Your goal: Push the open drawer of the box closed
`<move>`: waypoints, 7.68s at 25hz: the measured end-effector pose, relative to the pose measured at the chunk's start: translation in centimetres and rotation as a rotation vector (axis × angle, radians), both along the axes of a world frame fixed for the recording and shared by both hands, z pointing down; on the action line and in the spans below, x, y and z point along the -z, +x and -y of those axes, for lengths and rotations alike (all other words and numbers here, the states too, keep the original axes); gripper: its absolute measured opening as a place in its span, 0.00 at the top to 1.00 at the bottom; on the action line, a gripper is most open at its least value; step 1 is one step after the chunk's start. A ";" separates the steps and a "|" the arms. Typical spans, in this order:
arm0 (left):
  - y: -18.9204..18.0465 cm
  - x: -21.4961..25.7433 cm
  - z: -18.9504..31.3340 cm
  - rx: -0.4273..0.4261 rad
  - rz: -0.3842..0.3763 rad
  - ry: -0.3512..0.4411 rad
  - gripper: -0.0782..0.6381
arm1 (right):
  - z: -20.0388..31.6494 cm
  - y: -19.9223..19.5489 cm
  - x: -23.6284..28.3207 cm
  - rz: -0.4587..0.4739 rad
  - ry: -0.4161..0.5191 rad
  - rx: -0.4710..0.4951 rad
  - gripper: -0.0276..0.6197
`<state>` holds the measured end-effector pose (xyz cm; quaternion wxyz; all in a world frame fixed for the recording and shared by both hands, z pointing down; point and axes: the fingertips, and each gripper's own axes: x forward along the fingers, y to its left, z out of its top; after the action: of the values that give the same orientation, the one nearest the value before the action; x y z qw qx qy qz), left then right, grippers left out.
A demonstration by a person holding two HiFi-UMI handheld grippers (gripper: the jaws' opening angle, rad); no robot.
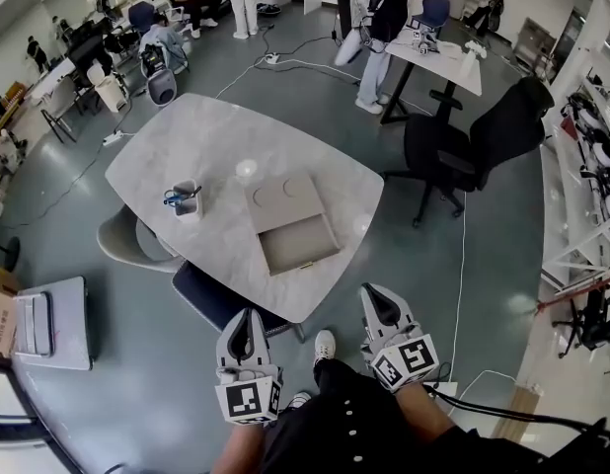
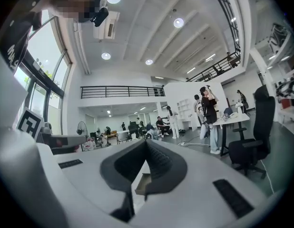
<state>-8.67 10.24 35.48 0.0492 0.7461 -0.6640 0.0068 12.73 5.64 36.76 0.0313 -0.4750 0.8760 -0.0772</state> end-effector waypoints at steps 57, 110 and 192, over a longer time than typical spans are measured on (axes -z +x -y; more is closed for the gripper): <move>-0.5 -11.8 13.8 -0.036 -0.076 -0.267 0.87 | 13.9 -8.8 -26.7 -0.153 -0.572 0.030 0.96; -1.3 -16.9 16.6 -0.002 -0.096 -0.357 0.87 | 20.0 -12.3 -33.6 0.267 -1.022 -0.119 0.89; -3.5 -6.3 18.6 0.034 -0.120 -0.185 0.87 | 24.1 -12.1 -12.7 0.333 -0.587 0.063 0.94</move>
<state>-12.19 -8.35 41.76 0.1574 0.7262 -0.6688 0.0225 0.66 -18.50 49.48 0.0335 -0.4173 0.8136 -0.4035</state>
